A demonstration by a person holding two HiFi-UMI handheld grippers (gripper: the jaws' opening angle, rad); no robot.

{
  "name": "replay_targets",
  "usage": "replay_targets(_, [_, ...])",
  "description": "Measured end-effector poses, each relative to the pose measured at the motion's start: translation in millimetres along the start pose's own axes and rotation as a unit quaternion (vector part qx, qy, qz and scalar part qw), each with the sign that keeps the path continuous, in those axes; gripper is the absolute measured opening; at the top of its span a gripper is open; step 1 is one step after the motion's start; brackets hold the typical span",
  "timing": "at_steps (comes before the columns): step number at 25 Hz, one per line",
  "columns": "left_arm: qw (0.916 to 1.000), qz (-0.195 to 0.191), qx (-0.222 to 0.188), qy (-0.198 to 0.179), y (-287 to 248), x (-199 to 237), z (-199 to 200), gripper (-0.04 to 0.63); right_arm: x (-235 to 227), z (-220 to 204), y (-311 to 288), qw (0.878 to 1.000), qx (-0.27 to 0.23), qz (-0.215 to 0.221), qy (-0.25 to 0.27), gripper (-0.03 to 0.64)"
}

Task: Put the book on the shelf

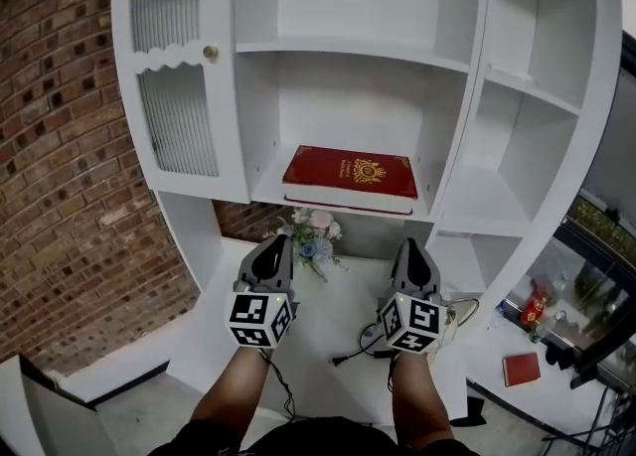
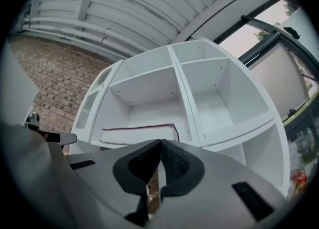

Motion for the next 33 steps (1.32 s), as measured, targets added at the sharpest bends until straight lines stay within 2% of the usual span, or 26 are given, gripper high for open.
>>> replay_targets(3, [0.9995, -0.003, 0.032, 0.001, 14.7, -8.9, -31.0, 0.014, 0.8, -28.4, 19.4, 1.000, 0.027, -0.001, -0.010, 0.014])
replay_targets(7, [0.9988, -0.010, 0.047, 0.012, 27.4, -19.3, -49.5, 0.014, 3.8, -48.0, 36.6, 0.998, 0.050, 0.006, -0.023, 0.014])
replay_targets(17, [0.9977, -0.014, 0.064, 0.013, 36.7, -27.4, -50.8, 0.014, 11.6, -49.5, 50.9, 0.998, 0.054, 0.025, -0.031, 0.014])
replay_targets(33, [0.9956, -0.025, 0.087, 0.025, 46.1, -55.3, -55.1, 0.014, 3.3, -47.6, 72.8, 0.997, 0.070, 0.026, -0.032, 0.014])
Point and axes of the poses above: the fingertips, and each gripper's own axes: y backward along the fingers, x to its left, z out of its top, the point moved 6 cm from there along y, backward along the fingers, and after that the axes turned 3 degrees about -y, right-handed, at the moved point
